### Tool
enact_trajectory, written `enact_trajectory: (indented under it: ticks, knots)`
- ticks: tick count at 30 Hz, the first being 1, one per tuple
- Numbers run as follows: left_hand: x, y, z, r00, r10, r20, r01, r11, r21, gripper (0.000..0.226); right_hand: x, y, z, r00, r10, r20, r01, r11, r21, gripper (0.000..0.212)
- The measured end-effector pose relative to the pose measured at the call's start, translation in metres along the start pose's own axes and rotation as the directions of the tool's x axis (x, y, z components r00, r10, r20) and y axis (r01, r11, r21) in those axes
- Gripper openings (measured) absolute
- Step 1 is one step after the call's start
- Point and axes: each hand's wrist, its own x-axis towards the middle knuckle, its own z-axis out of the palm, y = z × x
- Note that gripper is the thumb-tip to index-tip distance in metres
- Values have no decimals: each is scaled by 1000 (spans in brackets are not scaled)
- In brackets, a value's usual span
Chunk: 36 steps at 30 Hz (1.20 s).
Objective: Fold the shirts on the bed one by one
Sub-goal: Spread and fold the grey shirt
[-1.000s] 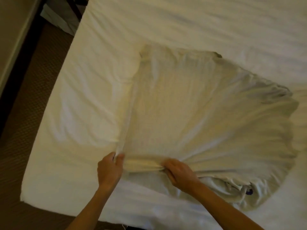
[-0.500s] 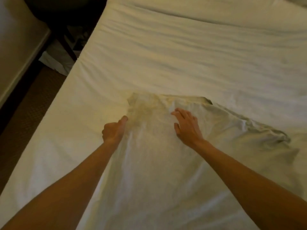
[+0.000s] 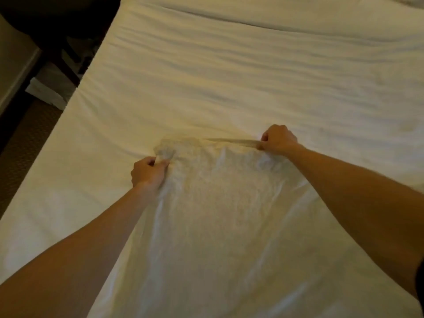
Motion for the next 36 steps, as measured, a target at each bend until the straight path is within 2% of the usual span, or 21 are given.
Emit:
enact_trajectory:
  ticks: [1,3,5,6,8,9,11,12,14,16,18,20,22,24,25,27,28,30,33,34,36]
  knots:
    - [-2,-2,1,999,22,-23,-23,1000,-4,24,5,2,-8,998,15,-55,-11,997,82,22]
    - [-5,-8,3,995,73,-61,-74,997,-10,23,18,5,-24,954,160,-254,-84,955,286,25]
    - [-8,-12,5,993,98,-70,-99,995,-12,20,28,10,-39,837,368,-404,-119,845,522,27]
    - [-8,-13,6,992,103,-69,-104,995,-5,19,33,12,-43,806,413,-424,-62,771,634,28]
    - [-8,-13,8,993,99,-70,-98,995,18,18,36,20,-46,861,321,-394,111,638,762,37]
    - [-8,-13,9,993,92,-71,-91,996,24,18,33,24,-43,904,219,-366,147,646,749,47]
    - [-8,-11,9,995,79,-67,-77,997,32,19,27,35,-32,945,37,-324,180,770,612,62]
    - [-8,-10,9,996,70,-63,-68,997,35,22,23,41,-25,947,-26,-319,201,824,529,58]
    - [-8,-5,10,997,43,-63,-41,999,34,36,13,55,-4,944,-156,-292,258,899,355,31]
    - [-6,3,10,998,15,-65,-12,999,45,50,2,65,16,938,-322,-130,345,912,223,11]
    - [-2,11,12,998,26,-57,-22,997,70,51,-1,69,23,919,-390,56,378,913,152,17]
    - [4,17,11,995,76,-58,-72,994,81,43,2,65,19,906,-385,173,381,923,59,34]
    - [10,18,8,984,152,-88,-144,985,95,35,4,61,20,907,-410,99,410,912,23,38]
    - [12,16,8,976,178,-128,-165,981,107,30,-8,57,28,924,-361,-124,365,931,5,18]
    - [10,15,10,973,177,-147,-159,979,125,31,-18,57,37,916,-341,-209,343,939,-31,16]
    - [-9,14,19,952,236,-193,-184,950,254,53,-46,63,60,890,-351,-292,353,934,-45,37]
    - [-25,14,27,916,336,-217,-263,914,308,63,-60,70,68,863,-361,-353,377,926,-27,41]
    - [-64,11,50,787,594,-166,-524,786,328,62,-80,99,76,819,-327,-470,362,932,-19,40]
    - [-124,2,99,585,794,164,-809,558,187,53,-81,163,61,811,-63,-582,141,986,89,38]
    - [-141,3,118,498,822,275,-867,477,145,50,-77,184,52,825,52,-563,30,990,136,38]
    - [-167,7,157,356,801,481,-933,333,137,49,-62,217,29,895,239,-376,-172,964,202,43]
